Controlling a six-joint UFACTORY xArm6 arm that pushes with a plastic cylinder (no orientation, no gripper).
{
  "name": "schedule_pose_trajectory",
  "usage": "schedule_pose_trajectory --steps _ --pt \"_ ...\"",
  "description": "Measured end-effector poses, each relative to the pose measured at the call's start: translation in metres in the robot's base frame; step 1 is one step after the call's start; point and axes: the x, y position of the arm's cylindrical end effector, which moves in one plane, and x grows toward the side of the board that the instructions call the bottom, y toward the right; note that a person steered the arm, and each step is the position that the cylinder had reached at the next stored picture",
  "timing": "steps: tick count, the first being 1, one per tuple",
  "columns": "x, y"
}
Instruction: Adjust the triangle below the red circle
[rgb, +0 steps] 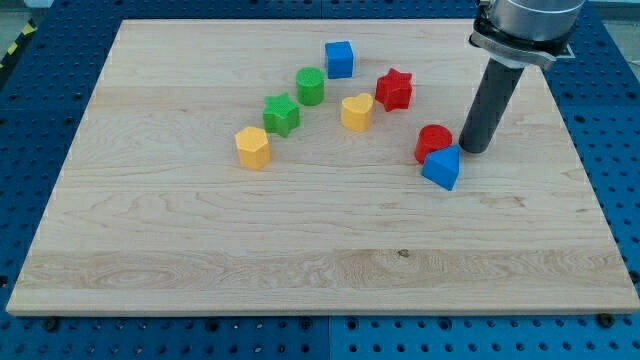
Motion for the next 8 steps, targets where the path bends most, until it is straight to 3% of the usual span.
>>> schedule_pose_trajectory --steps 4,6,8 --pt "0.069 -0.006" --pt "0.047 -0.049" --pt "0.044 -0.057"
